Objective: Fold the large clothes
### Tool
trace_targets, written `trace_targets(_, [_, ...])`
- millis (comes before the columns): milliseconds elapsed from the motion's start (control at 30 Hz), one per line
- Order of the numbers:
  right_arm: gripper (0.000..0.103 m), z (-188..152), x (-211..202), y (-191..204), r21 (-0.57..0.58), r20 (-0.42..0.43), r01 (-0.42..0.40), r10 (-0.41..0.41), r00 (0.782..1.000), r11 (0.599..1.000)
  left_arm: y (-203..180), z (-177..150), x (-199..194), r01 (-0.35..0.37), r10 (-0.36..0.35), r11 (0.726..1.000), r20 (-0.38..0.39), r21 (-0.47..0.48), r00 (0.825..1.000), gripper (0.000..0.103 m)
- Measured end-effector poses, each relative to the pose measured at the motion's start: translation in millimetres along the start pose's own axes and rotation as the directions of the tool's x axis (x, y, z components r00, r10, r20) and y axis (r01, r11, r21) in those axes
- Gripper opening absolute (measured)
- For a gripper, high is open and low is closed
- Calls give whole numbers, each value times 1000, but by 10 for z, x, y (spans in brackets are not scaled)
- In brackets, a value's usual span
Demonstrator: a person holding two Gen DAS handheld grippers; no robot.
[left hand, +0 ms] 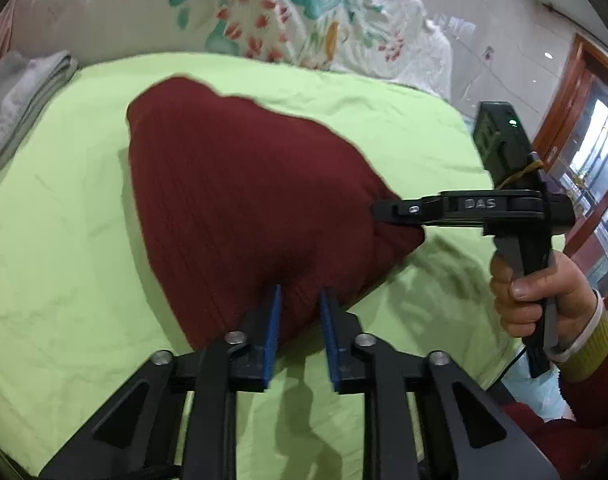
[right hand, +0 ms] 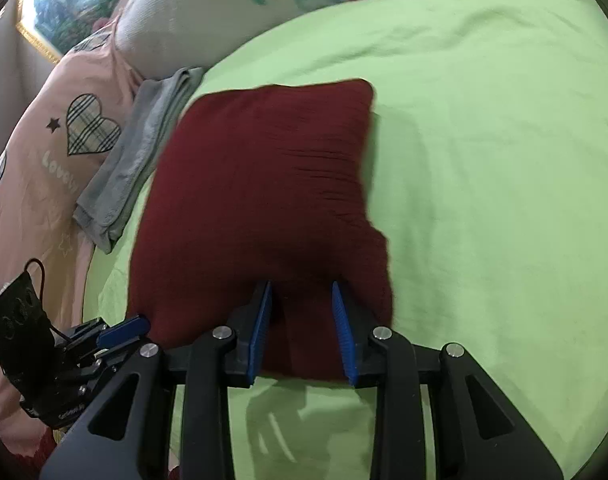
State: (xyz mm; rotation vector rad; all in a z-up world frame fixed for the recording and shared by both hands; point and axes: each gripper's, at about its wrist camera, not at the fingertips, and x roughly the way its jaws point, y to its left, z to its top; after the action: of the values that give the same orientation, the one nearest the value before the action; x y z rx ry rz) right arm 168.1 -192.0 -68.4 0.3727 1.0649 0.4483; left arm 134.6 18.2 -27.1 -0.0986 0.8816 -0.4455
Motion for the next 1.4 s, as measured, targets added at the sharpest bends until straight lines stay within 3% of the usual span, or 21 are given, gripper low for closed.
trace_targets(133, [32,-7,-32,49,-24,1,26,-26,1000,999,23,38,42,2,-2,1000,-13,-26,1000,16])
trace_targets(667, [32,-23,-54,100,-7,11,45,-45,999,999,-137,74,170,-167,162,983,-70,-77,984,15])
trace_targets(800, [55,-76,-142,258,-57,34,25,-23,999,998,-166,81,177,-198,192,977,-78,-77,978,14])
trace_targets(900, [55,-130,-63,258,-78,19,67,-66,998,995,-184,82,167,-212,205,974,-87,-80,975,15])
trace_targets(1167, [55,-137,-216,250,-42,46,40,-38,998,998,-237,16,-103,-238,231,965,-78,-110,970,18])
trace_targets(1233, [55,-163,-272,265,-42,56,38,-35,998,998,-259,-14,-211,-272,265,955,-69,-116,962,24])
trace_targets(1300, [55,-205,-349,282,-47,64,37,-34,997,998,-250,-38,-289,-321,316,940,-62,-114,947,52])
trace_targets(1367, [56,-264,-426,311,-59,71,41,-37,997,997,-264,-76,-406,-370,368,921,-39,-118,929,64])
trace_targets(1400, [58,-290,-451,329,-64,74,45,-40,996,997,-264,-96,-460,-377,376,918,-34,-126,926,65])
